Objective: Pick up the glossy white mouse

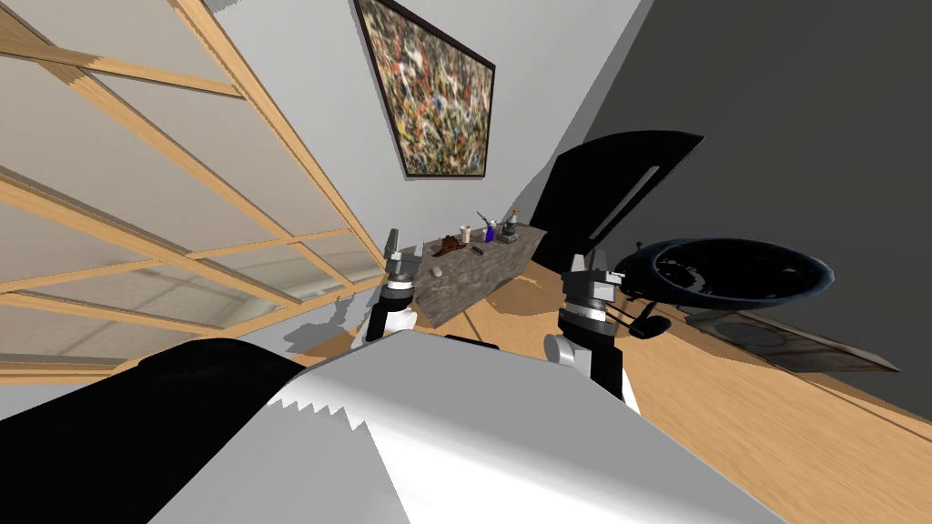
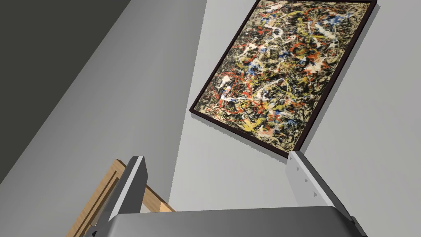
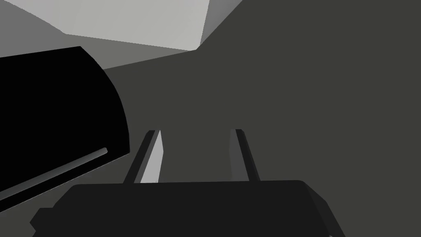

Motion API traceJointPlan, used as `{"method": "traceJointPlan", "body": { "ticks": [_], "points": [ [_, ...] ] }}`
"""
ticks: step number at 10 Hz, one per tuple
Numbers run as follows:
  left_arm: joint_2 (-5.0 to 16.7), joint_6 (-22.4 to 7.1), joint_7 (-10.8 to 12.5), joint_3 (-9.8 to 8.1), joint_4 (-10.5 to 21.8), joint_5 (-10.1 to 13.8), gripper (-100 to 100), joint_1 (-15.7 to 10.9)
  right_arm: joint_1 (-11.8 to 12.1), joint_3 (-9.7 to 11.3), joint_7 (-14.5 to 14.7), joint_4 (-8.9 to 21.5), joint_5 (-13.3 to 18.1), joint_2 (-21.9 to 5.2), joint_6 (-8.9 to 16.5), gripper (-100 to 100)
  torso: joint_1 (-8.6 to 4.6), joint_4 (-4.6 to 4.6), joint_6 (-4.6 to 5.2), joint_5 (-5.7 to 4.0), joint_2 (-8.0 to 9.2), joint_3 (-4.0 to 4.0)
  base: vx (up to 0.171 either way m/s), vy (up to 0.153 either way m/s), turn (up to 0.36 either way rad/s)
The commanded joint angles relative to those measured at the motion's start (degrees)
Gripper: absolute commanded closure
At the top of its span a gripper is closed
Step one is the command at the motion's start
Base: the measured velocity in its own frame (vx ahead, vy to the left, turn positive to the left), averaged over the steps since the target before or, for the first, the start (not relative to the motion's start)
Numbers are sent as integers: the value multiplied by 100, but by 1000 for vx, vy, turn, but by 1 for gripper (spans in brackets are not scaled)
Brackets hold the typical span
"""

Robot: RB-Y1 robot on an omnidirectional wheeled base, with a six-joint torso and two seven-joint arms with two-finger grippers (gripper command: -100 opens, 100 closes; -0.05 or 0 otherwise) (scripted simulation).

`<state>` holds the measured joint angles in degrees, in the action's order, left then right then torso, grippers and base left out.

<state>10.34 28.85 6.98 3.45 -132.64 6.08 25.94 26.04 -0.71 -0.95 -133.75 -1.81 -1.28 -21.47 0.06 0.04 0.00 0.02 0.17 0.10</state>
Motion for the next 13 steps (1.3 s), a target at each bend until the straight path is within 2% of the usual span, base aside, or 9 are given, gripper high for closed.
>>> {"method": "traceJointPlan", "body": {
  "ticks": [1,6,7,8,9,10,11,12,13],
  "points": [
    [286,-149,23,-17,32,168,-100,-100,0,0,0,0,0,0,0,0,0,0,0,0,0,0,-31,7,18],
    [1079,-579,53,-21,141,655,-100,-362,0,0,0,0,0,0,0,0,-1,-1,0,0,-2,-1,-43,12,12],
    [1158,-579,53,-21,141,655,-100,-362,0,0,0,0,0,0,0,0,1,-1,0,0,-1,-1,-32,13,2],
    [1367,-743,60,-20,188,837,-100,-454,0,0,0,0,0,0,0,0,0,-1,0,0,-5,-3,-39,13,2],
    [1472,-743,60,-20,188,837,-100,-454,0,0,0,0,0,0,0,0,1,-1,0,0,-3,-2,-38,14,0],
    [1685,-918,64,-17,241,1027,-100,-546,0,0,0,0,0,0,0,0,1,-1,0,0,-3,-2,-43,19,-4],
    [1798,-918,64,-17,241,1027,-100,-546,0,0,0,0,0,0,0,0,2,-1,0,0,-2,-2,-32,15,-7],
    [1994,-1101,65,-11,300,1223,-100,-636,0,0,0,0,0,0,0,0,1,-1,0,0,-5,-3,-34,18,-14],
    [2134,-1101,65,-11,300,1223,-100,-636,0,0,0,0,0,0,0,0,1,-1,0,0,-5,-3,-29,12,-11]
  ]
}}
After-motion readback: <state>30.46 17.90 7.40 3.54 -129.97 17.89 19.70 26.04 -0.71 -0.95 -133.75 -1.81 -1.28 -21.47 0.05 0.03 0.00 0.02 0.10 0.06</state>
